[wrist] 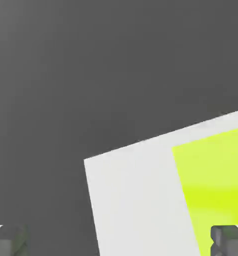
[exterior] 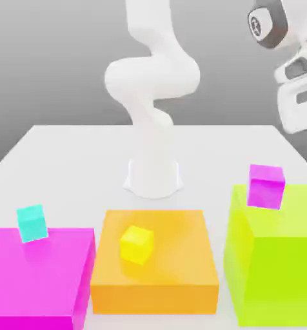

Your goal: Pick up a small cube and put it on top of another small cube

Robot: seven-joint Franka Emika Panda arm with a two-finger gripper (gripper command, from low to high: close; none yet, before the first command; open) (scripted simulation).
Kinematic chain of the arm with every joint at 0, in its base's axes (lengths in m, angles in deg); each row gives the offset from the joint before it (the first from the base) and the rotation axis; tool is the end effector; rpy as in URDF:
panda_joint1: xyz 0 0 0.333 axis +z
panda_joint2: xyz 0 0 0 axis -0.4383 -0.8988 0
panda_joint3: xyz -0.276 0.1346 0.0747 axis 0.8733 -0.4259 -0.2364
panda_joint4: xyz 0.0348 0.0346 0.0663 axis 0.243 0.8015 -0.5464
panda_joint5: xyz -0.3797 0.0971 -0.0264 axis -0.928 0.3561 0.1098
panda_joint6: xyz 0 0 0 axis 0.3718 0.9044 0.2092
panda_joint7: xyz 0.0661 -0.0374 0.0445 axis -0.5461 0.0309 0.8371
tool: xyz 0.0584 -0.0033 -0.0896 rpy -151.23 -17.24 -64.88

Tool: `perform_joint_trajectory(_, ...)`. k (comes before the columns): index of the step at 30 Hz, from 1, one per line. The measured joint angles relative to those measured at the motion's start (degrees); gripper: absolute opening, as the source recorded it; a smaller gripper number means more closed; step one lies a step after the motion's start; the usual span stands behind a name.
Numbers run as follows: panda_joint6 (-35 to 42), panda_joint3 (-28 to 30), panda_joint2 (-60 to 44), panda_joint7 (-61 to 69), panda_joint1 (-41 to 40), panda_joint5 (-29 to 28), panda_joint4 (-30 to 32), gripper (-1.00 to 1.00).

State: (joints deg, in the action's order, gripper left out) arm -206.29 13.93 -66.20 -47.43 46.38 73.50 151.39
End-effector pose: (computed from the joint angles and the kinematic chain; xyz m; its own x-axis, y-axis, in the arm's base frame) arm 0.3763 0.3046 0.3861 0.4630 -0.8520 -0.2444 -0.8636 -0.3716 -0.3408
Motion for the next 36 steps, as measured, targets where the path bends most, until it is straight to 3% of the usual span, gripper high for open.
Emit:
perform_joint_trajectory(4, -5.31, -4.68, -6.66, -12.01, 3.41, -3.06, 3.44, 0.0)
perform_joint_trajectory(11, -9.66, -4.44, -11.7, -33.23, 6.43, -25.01, 15.82, 0.0)
perform_joint_trajectory(15, -13.76, 1.44, -17.6, -44.49, 10.09, -39.36, 18.0, 0.0)
perform_joint_trajectory(19, -19.99, 12.28, -25.65, -51.03, 19.04, -47.82, 16.25, 0.0)
perform_joint_trajectory(20, -21.26, 14.18, -27.2, -51.67, 20.79, -48.57, 15.91, -1.0)
perform_joint_trajectory(28, -20.42, 13.07, -26.03, -51.14, 19.81, -47.95, 16.19, -1.0)
perform_joint_trajectory(32, -14.69, 6.13, -18.34, -44.03, 15.11, -38.58, 18.09, -1.0)
perform_joint_trajectory(34, -11.83, 4.8, -14.36, -40.03, 15.26, -32.96, 18.8, -1.0)
perform_joint_trajectory(36, -11.2, 4.09, -13.09, -38.85, 15.52, -30.85, 17.3, -1.0)
